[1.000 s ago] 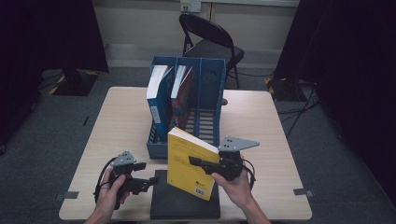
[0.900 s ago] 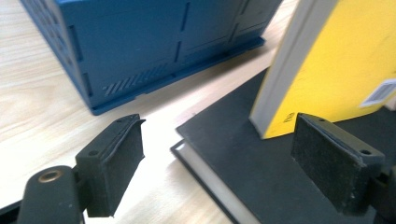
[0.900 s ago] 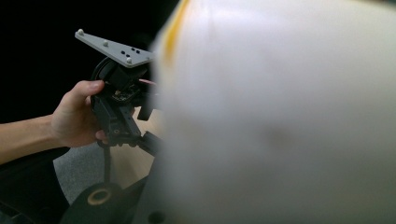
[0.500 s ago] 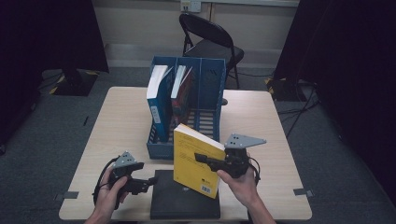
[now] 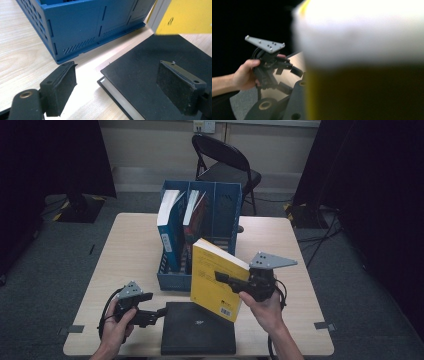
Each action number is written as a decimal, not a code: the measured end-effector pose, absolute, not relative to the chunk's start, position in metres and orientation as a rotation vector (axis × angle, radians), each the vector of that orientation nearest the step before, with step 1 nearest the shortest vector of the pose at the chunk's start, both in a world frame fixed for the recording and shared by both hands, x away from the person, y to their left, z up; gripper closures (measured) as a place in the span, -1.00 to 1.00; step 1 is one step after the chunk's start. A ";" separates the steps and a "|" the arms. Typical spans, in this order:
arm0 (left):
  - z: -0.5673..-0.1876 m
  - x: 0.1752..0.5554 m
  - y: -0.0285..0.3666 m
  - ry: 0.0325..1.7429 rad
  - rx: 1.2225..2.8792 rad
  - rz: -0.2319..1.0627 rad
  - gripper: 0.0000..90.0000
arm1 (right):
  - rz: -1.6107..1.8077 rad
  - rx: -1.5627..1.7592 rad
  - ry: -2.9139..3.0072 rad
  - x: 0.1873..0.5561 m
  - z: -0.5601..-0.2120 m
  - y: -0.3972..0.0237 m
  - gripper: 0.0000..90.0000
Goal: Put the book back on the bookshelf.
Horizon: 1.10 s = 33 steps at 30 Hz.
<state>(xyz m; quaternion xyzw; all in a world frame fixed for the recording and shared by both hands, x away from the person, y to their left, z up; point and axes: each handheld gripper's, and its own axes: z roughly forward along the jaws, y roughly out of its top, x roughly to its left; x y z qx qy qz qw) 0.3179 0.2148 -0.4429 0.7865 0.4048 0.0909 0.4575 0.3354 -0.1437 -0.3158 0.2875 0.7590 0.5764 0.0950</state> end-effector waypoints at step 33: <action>-0.446 0.316 0.214 0.981 1.938 0.229 -0.62 | 1.508 1.044 2.037 0.402 -0.286 -0.109 0.68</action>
